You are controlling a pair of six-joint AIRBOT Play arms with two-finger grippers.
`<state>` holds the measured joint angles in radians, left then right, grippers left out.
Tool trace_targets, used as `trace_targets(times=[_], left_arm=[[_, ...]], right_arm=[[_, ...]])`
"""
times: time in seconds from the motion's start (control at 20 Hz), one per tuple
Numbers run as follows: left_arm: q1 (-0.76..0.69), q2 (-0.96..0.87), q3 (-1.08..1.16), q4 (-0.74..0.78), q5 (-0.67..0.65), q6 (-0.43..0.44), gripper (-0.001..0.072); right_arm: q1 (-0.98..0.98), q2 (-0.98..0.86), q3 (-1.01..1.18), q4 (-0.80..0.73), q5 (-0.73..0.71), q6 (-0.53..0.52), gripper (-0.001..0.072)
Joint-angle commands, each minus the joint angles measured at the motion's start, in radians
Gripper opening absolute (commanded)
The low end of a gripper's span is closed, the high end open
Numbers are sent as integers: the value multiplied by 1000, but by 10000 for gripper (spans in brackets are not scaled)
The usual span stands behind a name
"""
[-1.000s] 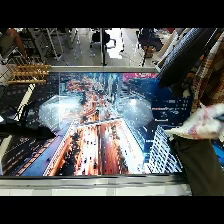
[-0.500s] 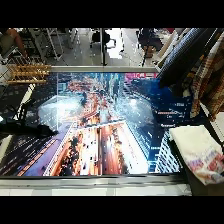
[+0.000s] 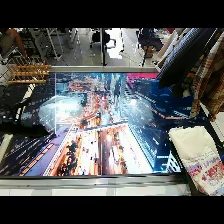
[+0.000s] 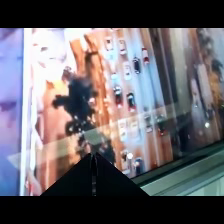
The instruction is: Fold the clothes and pants, and hang the long-sleeved shirts on hangers.
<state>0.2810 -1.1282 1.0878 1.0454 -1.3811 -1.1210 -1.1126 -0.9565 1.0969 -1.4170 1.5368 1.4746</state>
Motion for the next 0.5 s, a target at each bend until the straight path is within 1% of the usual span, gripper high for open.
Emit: trace_targets(times=[0.0,0.05,0.1,0.2,0.3,0.35,0.4,0.45], left_arm=[[59,3,81,166,-15,-111,6],[78,4,118,223,-39,-156,6],[95,5,146,272,-54,-187,6],[132,16,177,332,-42,-228,7],[163,24,177,335,-43,-262,7],[166,24,176,334,-44,-317,7],[166,22,175,335,-44,-358,7],[166,21,175,335,-44,-360,7]], right_arm=[[73,-27,122,508,-92,-95,693],[153,-37,118,576,-79,-130,693],[250,-48,109,571,-75,-134,692],[469,-67,63,506,-109,-134,690],[679,-83,-2,435,-240,-134,688],[769,-92,-28,412,-323,-134,672],[855,-105,-48,396,-415,-134,561],[924,-125,-55,389,-504,-128,445]])
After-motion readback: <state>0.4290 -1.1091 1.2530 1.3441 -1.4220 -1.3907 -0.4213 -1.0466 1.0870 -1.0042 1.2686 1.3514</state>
